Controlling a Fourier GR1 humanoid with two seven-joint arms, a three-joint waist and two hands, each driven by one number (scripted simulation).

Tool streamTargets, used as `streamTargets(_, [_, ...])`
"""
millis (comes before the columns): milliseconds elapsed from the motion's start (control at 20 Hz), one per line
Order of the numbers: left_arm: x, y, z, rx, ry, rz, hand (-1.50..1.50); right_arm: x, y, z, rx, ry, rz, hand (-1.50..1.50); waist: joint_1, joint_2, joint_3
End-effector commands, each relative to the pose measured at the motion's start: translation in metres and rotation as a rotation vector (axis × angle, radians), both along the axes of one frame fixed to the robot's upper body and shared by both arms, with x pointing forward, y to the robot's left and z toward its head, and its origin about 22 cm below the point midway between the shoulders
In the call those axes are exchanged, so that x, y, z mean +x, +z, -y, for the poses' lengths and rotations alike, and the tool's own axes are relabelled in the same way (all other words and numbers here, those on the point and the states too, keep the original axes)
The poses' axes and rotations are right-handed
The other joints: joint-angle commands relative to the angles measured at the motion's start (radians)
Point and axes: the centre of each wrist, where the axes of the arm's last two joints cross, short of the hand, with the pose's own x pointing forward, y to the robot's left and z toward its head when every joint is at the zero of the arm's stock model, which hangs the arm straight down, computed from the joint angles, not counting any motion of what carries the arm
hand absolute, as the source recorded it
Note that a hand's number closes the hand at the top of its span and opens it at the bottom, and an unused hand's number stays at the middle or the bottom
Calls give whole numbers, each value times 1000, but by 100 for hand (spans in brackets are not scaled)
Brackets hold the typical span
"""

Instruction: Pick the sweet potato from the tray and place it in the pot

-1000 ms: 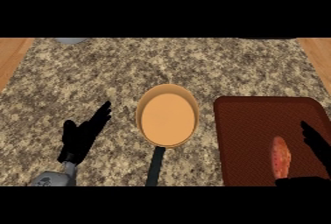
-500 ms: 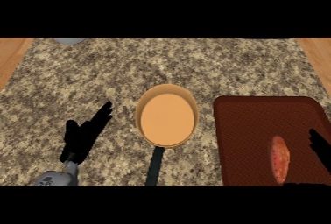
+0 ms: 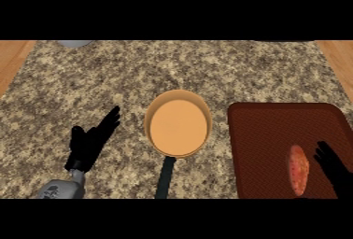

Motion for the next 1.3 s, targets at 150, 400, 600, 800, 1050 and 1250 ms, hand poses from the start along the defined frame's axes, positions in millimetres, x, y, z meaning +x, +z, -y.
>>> streamTargets(150, [-24, 6, -2, -6, 6, -21, 0, 24, -33, -10, 110, -41, 0, -150, 12, -1, 1])
streamTargets(400, [-3, -11, -12, -7, 0, -13, 0, 10, -44, 12, 160, -18, -8, -150, 3, 2, 0])
streamTargets(600, [1, -8, 2, 8, 9, 7, 0, 19, -50, -8, -52, 107, 46, 150, 9, 3, 1])
streamTargets(800, [5, 2, 5, -12, 2, -13, 0, 19, -73, -23, 73, 43, 37, 150, 15, 4, 2])
streamTargets(1050, [0, -3, -3, 4, -7, 0, 0, 8, -82, -35, 186, 5, 109, 150, 14, 3, 1])
streamTargets(1250, [6, 6, -2, 2, -28, 11, 0, 45, -48, -13, 106, 243, 178, 150, 30, 4, 1])
